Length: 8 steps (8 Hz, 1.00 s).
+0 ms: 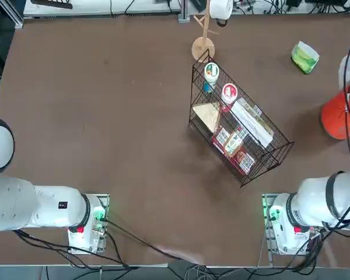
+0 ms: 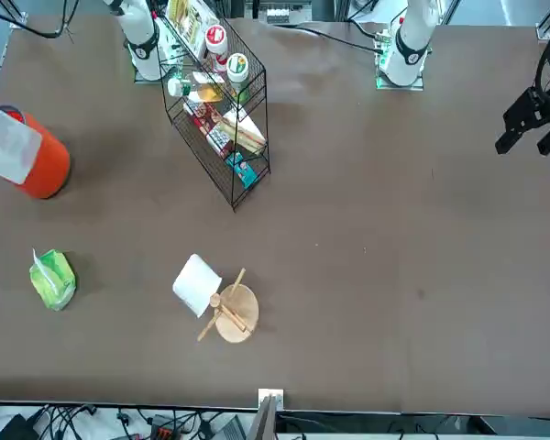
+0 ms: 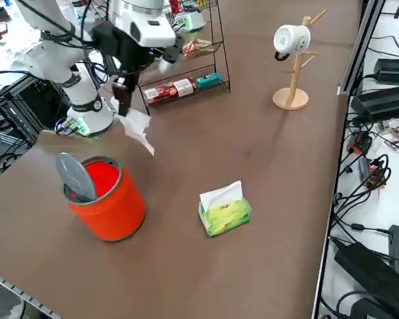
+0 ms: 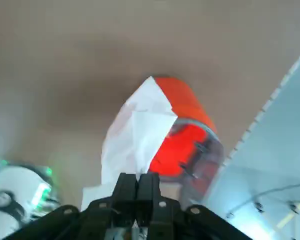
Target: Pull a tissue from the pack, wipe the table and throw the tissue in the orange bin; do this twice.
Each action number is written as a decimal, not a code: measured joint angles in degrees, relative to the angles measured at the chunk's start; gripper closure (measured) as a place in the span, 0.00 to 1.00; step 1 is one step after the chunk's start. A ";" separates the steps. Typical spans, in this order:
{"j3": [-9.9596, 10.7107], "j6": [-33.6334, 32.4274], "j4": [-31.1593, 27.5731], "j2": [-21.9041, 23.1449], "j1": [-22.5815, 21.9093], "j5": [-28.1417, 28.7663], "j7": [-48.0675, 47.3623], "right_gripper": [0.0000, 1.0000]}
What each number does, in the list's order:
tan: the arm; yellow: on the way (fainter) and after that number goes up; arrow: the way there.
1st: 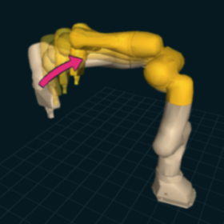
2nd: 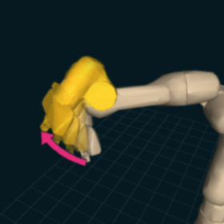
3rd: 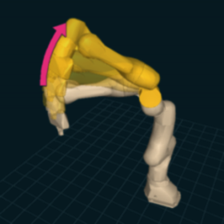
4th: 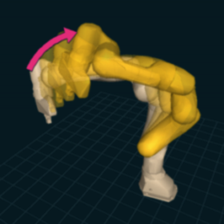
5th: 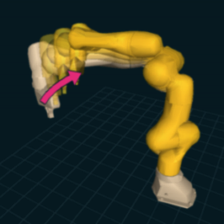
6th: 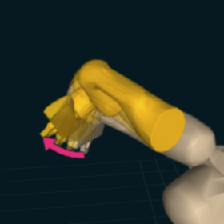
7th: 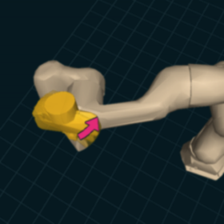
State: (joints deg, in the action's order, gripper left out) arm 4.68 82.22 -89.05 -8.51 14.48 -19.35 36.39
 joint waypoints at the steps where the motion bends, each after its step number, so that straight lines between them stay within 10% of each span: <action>1: 0.01 -0.20 0.24 -0.01 1.98 -1.54 3.40 0.98; 8: 0.02 -0.58 -1.88 -3.54 8.54 -2.12 7.54 0.96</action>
State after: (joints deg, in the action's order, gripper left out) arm 4.69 81.64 -90.93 -12.05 23.02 -21.47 43.93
